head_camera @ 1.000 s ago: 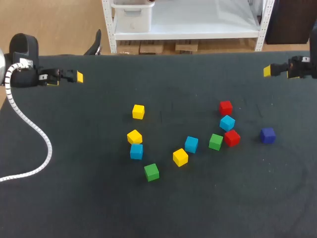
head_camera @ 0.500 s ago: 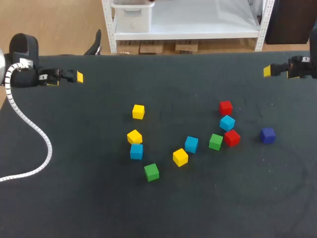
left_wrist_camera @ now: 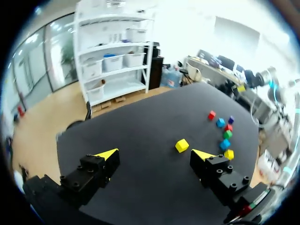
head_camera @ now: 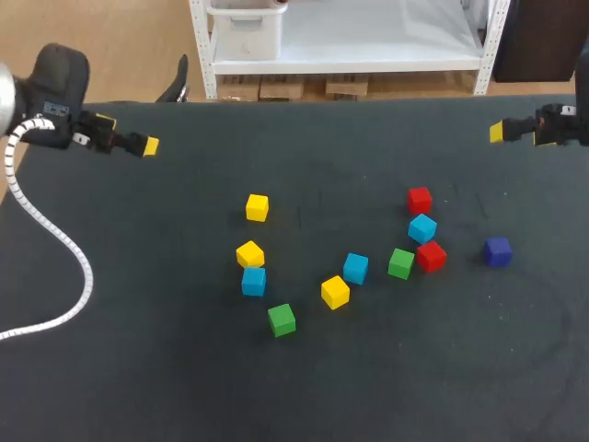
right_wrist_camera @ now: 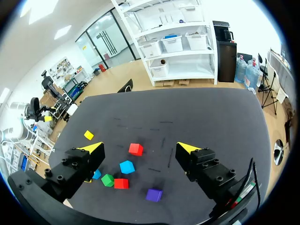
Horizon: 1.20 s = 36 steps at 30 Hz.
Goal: Place the blue cubes, place green cubes on the blue cubes, place the yellow cubes on the green cubes, then place the red cubes on the yellow cubes, and place purple cube on the red cubes.
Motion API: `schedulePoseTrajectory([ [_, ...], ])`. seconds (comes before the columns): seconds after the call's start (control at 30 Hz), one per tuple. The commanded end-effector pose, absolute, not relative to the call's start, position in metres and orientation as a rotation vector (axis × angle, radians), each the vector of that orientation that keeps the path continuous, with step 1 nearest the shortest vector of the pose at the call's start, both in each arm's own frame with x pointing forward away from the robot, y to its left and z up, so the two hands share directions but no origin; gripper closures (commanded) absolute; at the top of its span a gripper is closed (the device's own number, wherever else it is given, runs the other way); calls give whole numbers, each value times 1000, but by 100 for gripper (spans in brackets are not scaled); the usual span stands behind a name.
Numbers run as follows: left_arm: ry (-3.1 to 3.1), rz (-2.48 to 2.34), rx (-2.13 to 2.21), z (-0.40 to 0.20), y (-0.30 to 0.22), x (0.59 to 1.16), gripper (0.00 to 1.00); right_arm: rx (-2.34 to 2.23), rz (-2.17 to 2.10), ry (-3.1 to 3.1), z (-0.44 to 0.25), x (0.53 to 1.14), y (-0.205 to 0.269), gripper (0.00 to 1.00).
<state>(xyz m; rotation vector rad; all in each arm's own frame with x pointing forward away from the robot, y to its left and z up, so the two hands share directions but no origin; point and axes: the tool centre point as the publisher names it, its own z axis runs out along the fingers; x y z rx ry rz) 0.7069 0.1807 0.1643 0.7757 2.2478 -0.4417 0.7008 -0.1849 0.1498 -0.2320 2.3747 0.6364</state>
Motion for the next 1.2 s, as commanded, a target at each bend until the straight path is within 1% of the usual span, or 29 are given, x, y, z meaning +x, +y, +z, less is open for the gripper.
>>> schedulePoseTrajectory([
  [0.03, 1868, -298, 1628, 175, 183, 705, 0, -230, 633, 2375, 150, 700, -185, 0],
  [0.17, 1726, -250, 1886, 178, 181, 700, 0, -230, 633, 2375, 150, 700, -185, 0],
  [0.27, 1659, -245, 1995, 179, 181, 697, 0, -230, 633, 2375, 150, 700, -185, 0],
  [0.8, 1659, -245, 1995, 179, 181, 697, 0, -230, 633, 2375, 150, 700, -185, 0],
  [1.0, 1562, -201, 2247, 177, 170, 710, 0, -230, 633, 2375, 150, 700, -185, 0],
  [1.2, 1544, -242, 2326, 168, 177, 716, 0, -230, 633, 2375, 150, 700, -185, 0],
])
